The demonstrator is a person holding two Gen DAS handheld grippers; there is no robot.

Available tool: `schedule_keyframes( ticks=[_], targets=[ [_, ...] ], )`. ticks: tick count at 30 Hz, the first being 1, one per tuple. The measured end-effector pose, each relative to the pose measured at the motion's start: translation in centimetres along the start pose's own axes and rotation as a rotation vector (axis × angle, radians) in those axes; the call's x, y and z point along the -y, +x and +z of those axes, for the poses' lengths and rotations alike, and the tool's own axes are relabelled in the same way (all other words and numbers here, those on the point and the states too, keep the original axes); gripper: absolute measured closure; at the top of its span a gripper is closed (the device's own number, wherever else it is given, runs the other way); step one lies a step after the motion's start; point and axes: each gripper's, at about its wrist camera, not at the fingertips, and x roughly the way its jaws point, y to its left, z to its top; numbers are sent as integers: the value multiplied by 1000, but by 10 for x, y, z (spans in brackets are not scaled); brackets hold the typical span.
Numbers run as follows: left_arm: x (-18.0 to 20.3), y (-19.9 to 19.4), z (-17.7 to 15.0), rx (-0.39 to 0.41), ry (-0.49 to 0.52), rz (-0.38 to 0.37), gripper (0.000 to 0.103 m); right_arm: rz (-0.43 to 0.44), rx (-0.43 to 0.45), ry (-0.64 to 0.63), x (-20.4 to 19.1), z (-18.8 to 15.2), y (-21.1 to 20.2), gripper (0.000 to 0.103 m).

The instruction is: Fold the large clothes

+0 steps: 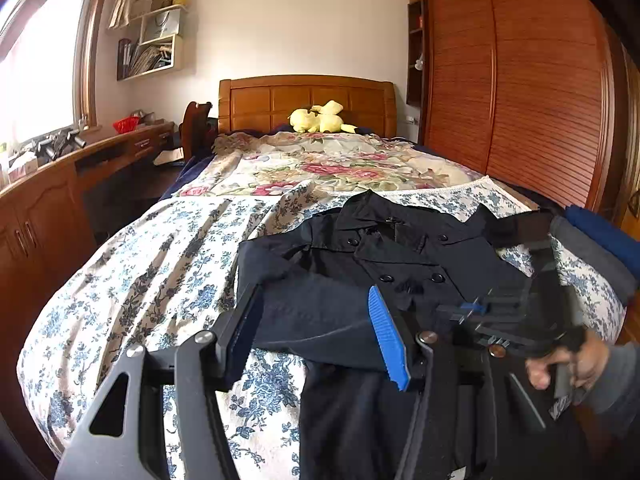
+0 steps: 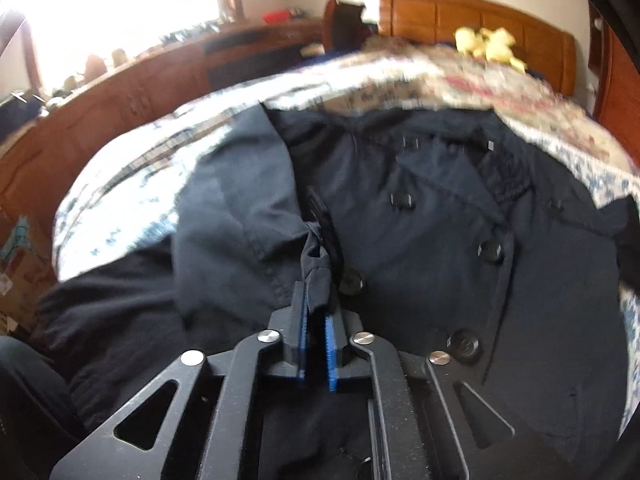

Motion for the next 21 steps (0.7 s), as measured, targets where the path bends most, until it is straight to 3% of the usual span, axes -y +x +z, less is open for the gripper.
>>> schedule_keyframes(
  ticks=[10,21],
  targets=[
    [29,-14,-5,-36,21,14,49,20,202,-48,1,30,-110,102],
    [69,-21,6,-51,26,10,49,-36,287,-51,34,23,-182,103]
  ],
)
